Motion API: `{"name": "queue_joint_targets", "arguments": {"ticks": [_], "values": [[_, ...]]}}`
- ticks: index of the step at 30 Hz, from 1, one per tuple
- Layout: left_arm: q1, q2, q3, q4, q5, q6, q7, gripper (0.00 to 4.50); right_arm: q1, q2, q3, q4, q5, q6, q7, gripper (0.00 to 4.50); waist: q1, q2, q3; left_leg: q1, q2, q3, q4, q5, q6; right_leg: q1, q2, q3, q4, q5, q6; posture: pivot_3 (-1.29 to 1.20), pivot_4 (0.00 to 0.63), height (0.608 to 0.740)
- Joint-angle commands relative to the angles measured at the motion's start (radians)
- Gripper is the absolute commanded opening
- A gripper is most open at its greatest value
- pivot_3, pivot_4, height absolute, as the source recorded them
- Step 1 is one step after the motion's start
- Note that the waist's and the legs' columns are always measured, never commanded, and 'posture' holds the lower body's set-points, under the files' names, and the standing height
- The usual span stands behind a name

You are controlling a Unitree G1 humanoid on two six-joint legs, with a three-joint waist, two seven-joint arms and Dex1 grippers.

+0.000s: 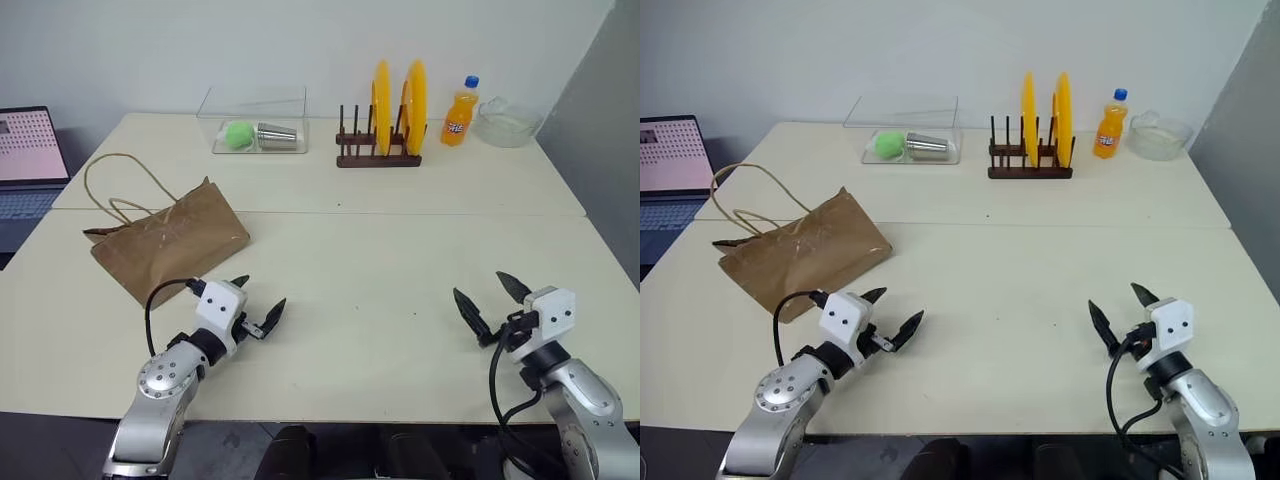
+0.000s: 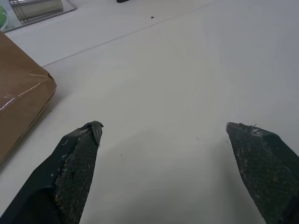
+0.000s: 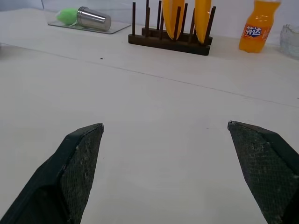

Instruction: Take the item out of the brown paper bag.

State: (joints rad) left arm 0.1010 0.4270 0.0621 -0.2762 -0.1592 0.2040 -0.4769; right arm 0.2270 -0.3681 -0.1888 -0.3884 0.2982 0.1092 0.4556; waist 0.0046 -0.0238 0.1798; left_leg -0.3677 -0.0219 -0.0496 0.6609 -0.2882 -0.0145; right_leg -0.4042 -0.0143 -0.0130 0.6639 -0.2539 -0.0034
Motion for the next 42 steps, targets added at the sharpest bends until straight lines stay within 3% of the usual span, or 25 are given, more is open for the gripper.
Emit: {"name": "queue_joint_targets", "arguments": {"ticks": [1, 15, 27, 35, 42], "values": [[-0.004, -0.001, -0.010, -0.004, 0.002, -0.050, -0.019, 4.50, -0.017, -0.001, 0.005, -0.020, -0.005, -0.028, 0.004, 4.50, 0.000, 0.000, 0.000, 0.000, 0.000, 0.000, 0.000, 0.000, 0.000, 0.000, 0.000, 0.000, 0.000, 0.000, 0.000, 0.00, 0.150, 0.740], [-0.001, 0.003, 0.026, -0.020, 0.020, -0.036, 0.037, 4.50, -0.052, -0.010, 0.036, -0.030, -0.003, 0.000, -0.002, 4.50, -0.001, 0.000, 0.000, 0.000, 0.000, 0.000, 0.000, 0.000, 0.000, 0.000, 0.000, 0.000, 0.000, 0.000, 0.000, 0.00, 0.150, 0.740], [0.024, 0.004, 0.184, -0.154, -0.012, 0.029, 0.128, 4.50, -0.172, -0.051, 0.103, -0.091, 0.061, 0.087, 0.083, 4.50, -0.003, 0.000, 0.000, 0.000, 0.000, 0.000, 0.000, 0.000, 0.000, 0.000, 0.000, 0.000, 0.000, 0.000, 0.000, 0.00, 0.150, 0.740], [0.007, 0.152, 0.391, -0.134, -0.156, 0.129, 0.035, 4.50, -0.422, -0.194, 0.143, -0.167, 0.311, 0.302, 0.289, 4.50, -0.007, 0.000, 0.001, 0.000, 0.000, -0.001, 0.000, 0.000, 0.000, 0.000, 0.000, -0.001, 0.001, 0.000, 0.000, 0.00, 0.150, 0.740], [-0.015, 0.259, 0.517, -0.156, -0.301, 0.312, -0.025, 4.50, -0.556, -0.240, 0.160, -0.084, 0.374, 0.356, 0.394, 4.50, -0.005, -0.002, 0.002, -0.001, 0.000, -0.001, 0.000, 0.000, 0.000, 0.000, 0.000, -0.001, -0.002, 0.000, 0.000, 0.00, 0.150, 0.740]]}}
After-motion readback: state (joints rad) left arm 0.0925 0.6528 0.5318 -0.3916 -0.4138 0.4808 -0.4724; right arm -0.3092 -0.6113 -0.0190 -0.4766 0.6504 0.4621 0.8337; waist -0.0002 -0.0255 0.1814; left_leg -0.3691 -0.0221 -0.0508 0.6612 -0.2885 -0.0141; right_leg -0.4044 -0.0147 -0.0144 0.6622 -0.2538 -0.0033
